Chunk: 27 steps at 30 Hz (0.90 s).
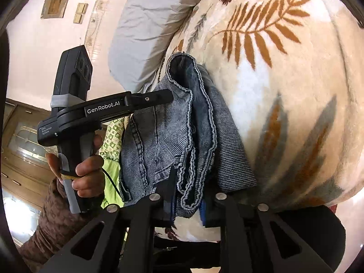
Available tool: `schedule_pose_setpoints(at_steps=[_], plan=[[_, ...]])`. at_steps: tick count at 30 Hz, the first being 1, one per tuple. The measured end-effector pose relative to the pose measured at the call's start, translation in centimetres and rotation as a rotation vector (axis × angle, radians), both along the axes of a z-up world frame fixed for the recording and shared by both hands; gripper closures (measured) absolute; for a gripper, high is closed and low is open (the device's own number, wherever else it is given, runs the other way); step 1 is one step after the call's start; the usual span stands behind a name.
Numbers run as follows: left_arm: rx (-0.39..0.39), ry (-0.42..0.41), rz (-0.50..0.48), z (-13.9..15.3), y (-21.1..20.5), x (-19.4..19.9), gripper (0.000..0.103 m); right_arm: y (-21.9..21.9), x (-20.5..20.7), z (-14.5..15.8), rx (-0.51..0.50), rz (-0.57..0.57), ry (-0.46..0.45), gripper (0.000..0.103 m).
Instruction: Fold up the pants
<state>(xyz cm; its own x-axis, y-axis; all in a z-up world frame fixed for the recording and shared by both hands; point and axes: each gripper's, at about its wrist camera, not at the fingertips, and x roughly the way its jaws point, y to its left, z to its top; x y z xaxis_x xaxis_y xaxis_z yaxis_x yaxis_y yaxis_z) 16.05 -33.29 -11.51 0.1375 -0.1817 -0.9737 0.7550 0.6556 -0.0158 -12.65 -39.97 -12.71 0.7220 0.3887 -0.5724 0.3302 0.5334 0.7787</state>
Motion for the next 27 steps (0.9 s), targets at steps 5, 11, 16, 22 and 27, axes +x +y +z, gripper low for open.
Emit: schedule_pose_setpoints(at_steps=[5, 11, 16, 22, 27], plan=[[-0.118, 0.075, 0.125, 4.4, 3.7, 1.6, 0.079, -1.7, -1.4, 2.9, -0.073, -0.079, -0.057, 0.063], [-0.253, 0.014, 0.281, 8.9, 12.0, 2.9, 0.077, -2.6, 1.2, 5.8, -0.129, -0.083, -0.108, 0.061], [-0.271, 0.056, 0.361, 7.1, 17.6, 2.2, 0.076, -1.2, 4.9, 5.7, -0.199, -0.019, -0.101, 0.053], [-0.366, 0.292, 0.571, 0.2, 23.4, 3.0, 0.075, -1.4, 8.1, 3.5, -0.249, -0.009, -0.038, 0.052], [-0.452, 0.378, 0.601, -2.5, 23.4, 3.8, 0.074, -1.4, 10.3, 1.5, -0.214, 0.039, -0.058, 0.071]])
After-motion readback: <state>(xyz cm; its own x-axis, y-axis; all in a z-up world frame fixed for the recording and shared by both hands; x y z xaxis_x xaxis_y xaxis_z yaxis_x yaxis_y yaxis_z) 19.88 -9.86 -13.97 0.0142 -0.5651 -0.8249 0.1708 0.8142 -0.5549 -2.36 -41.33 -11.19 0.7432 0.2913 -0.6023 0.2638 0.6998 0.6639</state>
